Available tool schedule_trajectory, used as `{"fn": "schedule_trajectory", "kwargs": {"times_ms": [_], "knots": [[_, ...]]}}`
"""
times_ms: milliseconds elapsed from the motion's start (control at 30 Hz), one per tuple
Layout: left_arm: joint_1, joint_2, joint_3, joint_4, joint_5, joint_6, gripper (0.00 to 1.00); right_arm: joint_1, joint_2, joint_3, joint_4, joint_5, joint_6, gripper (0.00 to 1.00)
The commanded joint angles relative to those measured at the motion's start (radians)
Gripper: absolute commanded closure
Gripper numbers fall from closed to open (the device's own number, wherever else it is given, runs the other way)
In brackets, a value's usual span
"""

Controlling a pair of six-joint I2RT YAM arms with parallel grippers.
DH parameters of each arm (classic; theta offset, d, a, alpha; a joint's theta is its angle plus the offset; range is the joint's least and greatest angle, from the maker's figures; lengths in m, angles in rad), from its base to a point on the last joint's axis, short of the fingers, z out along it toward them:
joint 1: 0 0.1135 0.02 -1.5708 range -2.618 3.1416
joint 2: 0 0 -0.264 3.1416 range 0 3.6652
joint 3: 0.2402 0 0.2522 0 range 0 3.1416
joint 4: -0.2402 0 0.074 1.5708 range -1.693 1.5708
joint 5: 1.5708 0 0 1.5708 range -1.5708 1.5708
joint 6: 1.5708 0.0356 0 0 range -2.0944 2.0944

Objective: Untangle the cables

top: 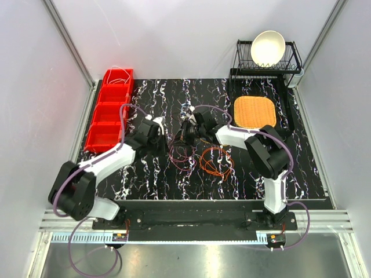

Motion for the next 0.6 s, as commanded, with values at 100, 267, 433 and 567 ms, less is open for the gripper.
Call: {"fn": "schedule_trajectory", "kwargs": {"times_ms": [100,267,433,567], "knots": [[-0.001,0.091,0.033,0.046,-0.033,-0.038,0.82,0.003,0.058,0.031,0.036,0.015,0.01,1.0],[0.001,0.102,0.014,0.061,-0.025,-0.047,0.69,0.003,0.087,0.037,0.036,0.015,0.01,1.0],[0.005,0.114,0.001,0.077,-0.019,-0.039,0.67,0.003,0.101,0.049,0.012,0.027,-0.019,1.0],[0.019,0.108,-0.024,0.09,-0.013,-0.041,0.63,0.0,0.11,0.066,-0.019,0.039,-0.055,1.0]]}}
